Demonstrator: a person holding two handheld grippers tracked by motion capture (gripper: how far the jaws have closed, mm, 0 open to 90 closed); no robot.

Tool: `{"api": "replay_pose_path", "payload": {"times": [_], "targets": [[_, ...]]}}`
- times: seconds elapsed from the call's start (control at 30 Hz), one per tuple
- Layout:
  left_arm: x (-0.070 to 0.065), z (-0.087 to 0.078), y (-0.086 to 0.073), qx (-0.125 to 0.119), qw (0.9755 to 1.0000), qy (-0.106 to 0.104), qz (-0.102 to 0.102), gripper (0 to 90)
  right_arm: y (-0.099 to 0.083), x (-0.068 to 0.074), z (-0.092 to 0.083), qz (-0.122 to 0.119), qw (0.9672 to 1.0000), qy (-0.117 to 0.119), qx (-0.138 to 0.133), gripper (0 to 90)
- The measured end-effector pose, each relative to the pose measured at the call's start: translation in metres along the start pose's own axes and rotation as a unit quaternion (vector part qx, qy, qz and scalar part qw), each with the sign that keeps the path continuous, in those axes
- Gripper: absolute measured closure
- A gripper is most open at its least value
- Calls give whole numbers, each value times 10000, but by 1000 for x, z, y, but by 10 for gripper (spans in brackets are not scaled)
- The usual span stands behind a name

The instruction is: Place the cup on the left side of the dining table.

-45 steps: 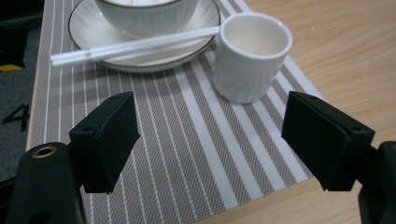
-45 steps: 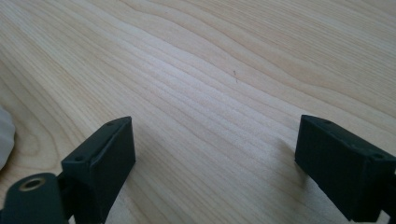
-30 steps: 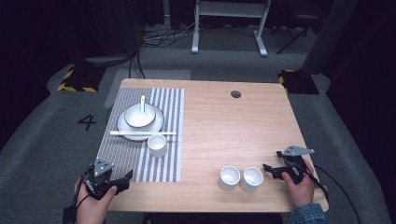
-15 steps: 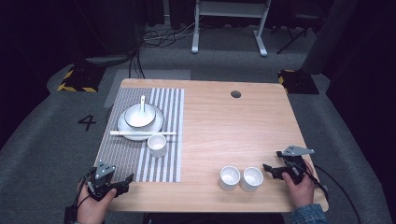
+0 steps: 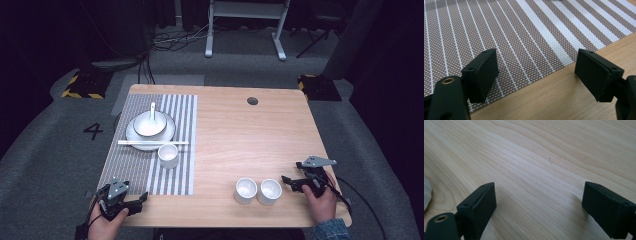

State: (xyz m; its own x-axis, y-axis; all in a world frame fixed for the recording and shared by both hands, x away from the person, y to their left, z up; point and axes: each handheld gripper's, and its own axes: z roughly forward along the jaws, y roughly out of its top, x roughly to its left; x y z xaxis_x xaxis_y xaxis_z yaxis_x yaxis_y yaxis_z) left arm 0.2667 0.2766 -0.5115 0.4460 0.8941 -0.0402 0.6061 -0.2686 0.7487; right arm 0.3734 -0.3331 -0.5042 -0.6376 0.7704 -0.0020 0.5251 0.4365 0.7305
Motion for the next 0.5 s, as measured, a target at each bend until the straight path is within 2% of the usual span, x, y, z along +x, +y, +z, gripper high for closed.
{"api": "replay_pose_path", "payload": {"times": [0.07, 0.1, 0.5], "targets": [[-3, 1, -4, -102, 9999, 44, 67, 148, 0, 0, 0, -4, 10000, 2, -2, 124], [-4, 2, -5, -152, 9998, 83, 18, 147, 0, 0, 0, -1, 10000, 1, 0, 124], [-5, 2, -5, -179, 9998, 128, -2, 150, 0, 0, 0, -1, 10000, 0, 0, 124]]}}
